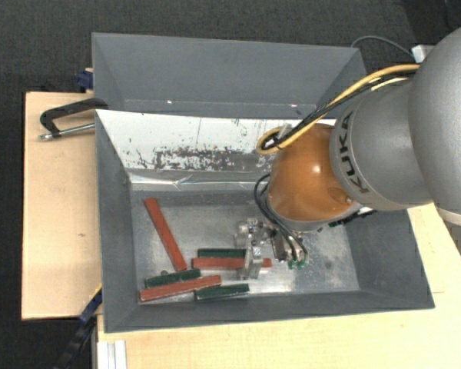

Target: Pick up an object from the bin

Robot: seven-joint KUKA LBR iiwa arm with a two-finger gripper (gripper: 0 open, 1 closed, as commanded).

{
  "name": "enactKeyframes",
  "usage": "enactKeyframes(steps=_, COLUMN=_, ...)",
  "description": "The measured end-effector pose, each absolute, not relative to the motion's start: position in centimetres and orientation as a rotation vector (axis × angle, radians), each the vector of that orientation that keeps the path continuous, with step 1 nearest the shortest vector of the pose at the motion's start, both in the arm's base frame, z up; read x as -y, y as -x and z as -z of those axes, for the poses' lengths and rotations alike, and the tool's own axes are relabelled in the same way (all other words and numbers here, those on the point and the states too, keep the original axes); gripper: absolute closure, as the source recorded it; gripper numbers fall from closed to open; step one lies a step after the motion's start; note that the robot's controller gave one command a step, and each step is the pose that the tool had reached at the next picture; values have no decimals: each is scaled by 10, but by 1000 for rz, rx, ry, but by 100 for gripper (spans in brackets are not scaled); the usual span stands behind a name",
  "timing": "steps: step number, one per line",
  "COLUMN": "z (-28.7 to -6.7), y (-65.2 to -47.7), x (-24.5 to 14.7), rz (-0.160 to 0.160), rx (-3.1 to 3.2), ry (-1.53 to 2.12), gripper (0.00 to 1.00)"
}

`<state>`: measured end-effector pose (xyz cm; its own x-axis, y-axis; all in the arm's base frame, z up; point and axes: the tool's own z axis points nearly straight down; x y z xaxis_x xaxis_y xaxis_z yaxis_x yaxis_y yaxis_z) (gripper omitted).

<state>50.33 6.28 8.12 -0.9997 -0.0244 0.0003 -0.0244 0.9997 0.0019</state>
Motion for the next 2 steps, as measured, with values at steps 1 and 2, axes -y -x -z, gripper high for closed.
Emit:
enactKeyframes(steps=1, z=-81, y=-503, x=-63, rz=3, rx=3141, ry=-38, gripper=100)
enactKeyframes(steps=2, z=-291, y=-526, x=-79, rz=2, rx=3144, ry=-19, gripper=100)
